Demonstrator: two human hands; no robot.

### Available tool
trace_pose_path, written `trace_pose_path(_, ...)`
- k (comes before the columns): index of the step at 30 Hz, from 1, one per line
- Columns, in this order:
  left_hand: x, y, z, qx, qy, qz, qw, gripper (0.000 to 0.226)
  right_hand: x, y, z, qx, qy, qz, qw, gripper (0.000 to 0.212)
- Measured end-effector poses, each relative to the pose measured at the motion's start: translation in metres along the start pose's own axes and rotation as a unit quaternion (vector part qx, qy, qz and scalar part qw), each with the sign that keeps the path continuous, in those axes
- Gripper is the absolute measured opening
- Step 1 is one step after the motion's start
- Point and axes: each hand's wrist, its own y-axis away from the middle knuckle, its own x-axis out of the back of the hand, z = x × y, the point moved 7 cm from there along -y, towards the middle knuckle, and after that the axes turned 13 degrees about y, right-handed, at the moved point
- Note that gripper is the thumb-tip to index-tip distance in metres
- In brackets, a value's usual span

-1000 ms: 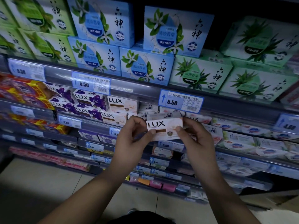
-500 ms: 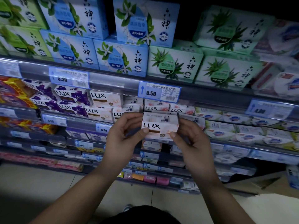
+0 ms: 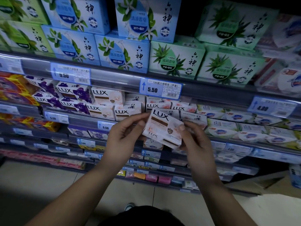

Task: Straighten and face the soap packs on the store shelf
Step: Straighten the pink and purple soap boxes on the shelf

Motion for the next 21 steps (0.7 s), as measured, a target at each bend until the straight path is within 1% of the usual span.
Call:
trace_pose_path(2, 0.001, -0.001, -0.001, 0.009, -0.002, 0.001, 1.000, 0.026, -0.004, 0.001, 0.001, -0.009, 0.003, -0.010, 1.000, 0.028)
trace_pose_path(4, 0.002, -0.002, -0.003, 0.029, 0.019, -0.011, 0.999, 0.023, -0.009, 0.003, 0.003, -0.030, -0.010, -0.027, 0.999, 0.038)
trace_pose_path(6, 0.002, -0.004, -0.005, 0.058, 0.044, -0.024, 0.997, 0.017, -0.014, 0.003, 0.005, -0.057, -0.030, -0.050, 0.997, 0.046)
trace_pose_path(7, 0.003, -0.005, -0.005, 0.063, 0.032, -0.027, 0.997, 0.013, -0.018, 0.003, 0.005, -0.063, -0.035, -0.066, 0.995, 0.048)
trace_pose_path(8, 0.004, -0.006, -0.005, 0.059, 0.009, -0.025, 0.998, 0.016, -0.022, 0.003, 0.004, -0.063, -0.039, -0.081, 0.994, 0.048)
trace_pose_path(9, 0.007, -0.007, -0.005, 0.055, -0.015, -0.011, 0.998, 0.024, -0.026, 0.003, 0.003, -0.062, -0.041, -0.094, 0.993, 0.048)
trace_pose_path(11, 0.015, -0.009, -0.006, 0.057, -0.036, 0.040, 0.997, 0.036, -0.033, 0.004, 0.001, -0.060, -0.036, -0.111, 0.991, 0.048)
trace_pose_path(13, 0.017, -0.009, -0.006, 0.069, -0.019, 0.066, 0.995, 0.039, -0.038, 0.005, -0.003, -0.048, -0.020, -0.133, 0.990, 0.044)
trace_pose_path(15, 0.020, -0.010, -0.003, 0.073, -0.028, 0.080, 0.994, 0.034, -0.043, 0.007, -0.009, -0.032, -0.004, -0.164, 0.986, 0.041)
trace_pose_path(16, 0.021, -0.011, -0.001, 0.071, -0.041, 0.082, 0.993, 0.028, -0.045, 0.008, -0.012, -0.028, 0.006, -0.171, 0.985, 0.043)
trace_pose_path(18, 0.023, -0.012, 0.003, 0.071, -0.053, 0.070, 0.994, 0.015, -0.045, 0.008, -0.014, -0.025, 0.009, -0.160, 0.987, 0.044)
trace_pose_path(19, 0.024, -0.013, 0.004, 0.076, -0.039, 0.058, 0.995, 0.013, -0.044, 0.007, -0.013, -0.032, -0.002, -0.150, 0.988, 0.043)
trace_pose_path(21, 0.027, -0.012, 0.006, 0.091, 0.005, 0.015, 0.996, 0.019, -0.042, 0.004, -0.009, -0.063, -0.045, -0.130, 0.988, 0.032)
